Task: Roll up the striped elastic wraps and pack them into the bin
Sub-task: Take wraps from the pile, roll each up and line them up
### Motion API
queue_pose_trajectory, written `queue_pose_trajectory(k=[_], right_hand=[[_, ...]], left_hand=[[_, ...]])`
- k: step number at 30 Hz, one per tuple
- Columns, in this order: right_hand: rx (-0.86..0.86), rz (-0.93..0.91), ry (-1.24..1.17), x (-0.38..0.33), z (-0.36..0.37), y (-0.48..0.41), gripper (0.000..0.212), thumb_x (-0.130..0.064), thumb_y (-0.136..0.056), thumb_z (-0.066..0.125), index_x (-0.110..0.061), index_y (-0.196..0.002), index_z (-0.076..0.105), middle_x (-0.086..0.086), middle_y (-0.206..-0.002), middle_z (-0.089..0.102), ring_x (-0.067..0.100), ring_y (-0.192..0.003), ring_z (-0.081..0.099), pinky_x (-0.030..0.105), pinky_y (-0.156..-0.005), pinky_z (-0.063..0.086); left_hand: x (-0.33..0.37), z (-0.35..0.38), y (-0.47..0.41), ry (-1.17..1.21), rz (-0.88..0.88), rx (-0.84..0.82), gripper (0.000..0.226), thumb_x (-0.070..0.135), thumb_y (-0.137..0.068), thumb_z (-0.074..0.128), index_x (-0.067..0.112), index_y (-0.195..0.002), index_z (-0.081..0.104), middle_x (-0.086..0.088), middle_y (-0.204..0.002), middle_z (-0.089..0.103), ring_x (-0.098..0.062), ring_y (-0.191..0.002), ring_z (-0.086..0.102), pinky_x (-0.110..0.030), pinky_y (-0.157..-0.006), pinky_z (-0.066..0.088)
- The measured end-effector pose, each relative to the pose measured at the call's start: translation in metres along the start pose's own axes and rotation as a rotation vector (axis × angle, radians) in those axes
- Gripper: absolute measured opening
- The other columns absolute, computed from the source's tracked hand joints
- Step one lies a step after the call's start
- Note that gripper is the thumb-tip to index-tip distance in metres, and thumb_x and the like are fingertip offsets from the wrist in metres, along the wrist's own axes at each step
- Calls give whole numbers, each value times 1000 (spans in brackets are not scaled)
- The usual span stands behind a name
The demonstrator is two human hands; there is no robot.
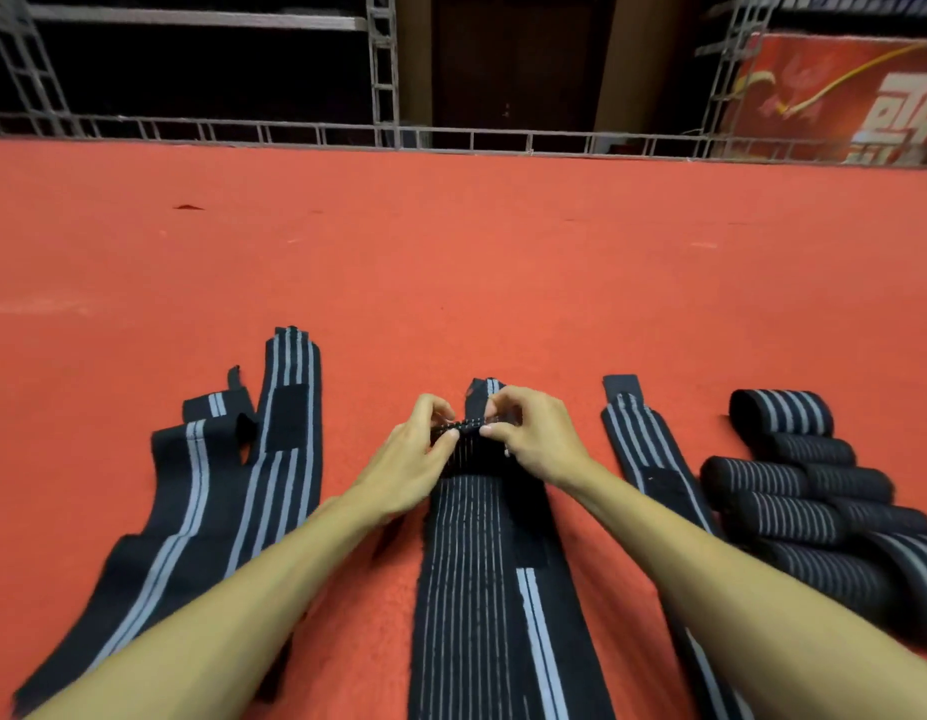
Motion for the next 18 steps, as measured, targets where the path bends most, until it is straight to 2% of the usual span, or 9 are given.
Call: queue_pose_trajectory(k=[2, 6, 8, 10, 13, 16, 18], right_hand=[[7, -49, -31, -22, -17, 9, 17, -10, -76, 76, -20, -76, 62, -9, -67, 61, -2, -53, 49, 11, -57, 37], [3, -118, -53, -60, -52, 31, 15, -11, -76, 76, -21, -76, 65, -8, -70, 64, 0, -61, 53, 14, -63, 40], [-80, -110, -111, -77, -69, 45, 15, -11, -80, 74, -23, -77, 64, -7, -72, 64, 3, -61, 54, 20, -62, 44], [-184, -86, -207, -93, -87, 59, 10, -9, -83, 71, -17, -79, 67, 2, -74, 63, 15, -61, 53, 25, -54, 44], [-322, -33, -427, -119, -120, 84, 5, -9, -83, 70, -9, -80, 66, 6, -70, 56, 14, -56, 47, 19, -46, 41], [-476, -49, -668, -135, -149, 102, 20, -23, -77, 76, -10, -85, 64, 5, -76, 55, 12, -59, 50, 18, -51, 42], [-478, -115, -747, -144, -161, 108, 28, -31, -78, 74, -10, -90, 62, 3, -79, 55, 12, -62, 51, 20, -55, 43]], left_hand=[[20, -16, 9, -64, 61, -29, 19, 22, -99, 46, 18, -117, 51, 4, -104, 61, -13, -95, 55, -28, -80, 40], [61, -46, 28, -51, 72, -26, 16, 19, -99, 48, 17, -107, 62, 4, -90, 63, -13, -82, 59, -31, -75, 48], [83, -59, 42, 117, 9, -73, 15, 15, -98, 50, 13, -101, 64, -2, -84, 64, -13, -71, 62, -34, -68, 54], [108, -71, 58, 344, -74, -161, 17, 13, -98, 50, 6, -102, 64, -4, -78, 59, -7, -59, 56, -26, -60, 53], [144, -89, 83, 655, -158, -318, 16, 13, -97, 51, 3, -100, 63, 1, -69, 58, -3, -52, 54, -18, -54, 53], [176, -101, 101, 856, -117, -398, 17, 15, -96, 49, 5, -101, 61, 7, -59, 60, -1, -45, 53, -12, -44, 48], [189, -105, 106, 1020, -95, -378, 18, 17, -92, 52, 5, -101, 62, 3, -62, 65, -2, -46, 59, -12, -44, 50]])
Point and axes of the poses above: each hand's wrist, its own y-axis away from the middle knuckle, its own z-axis out of the palm, x = y × z, the point moved 1 cm from there along -y, towards the middle knuckle
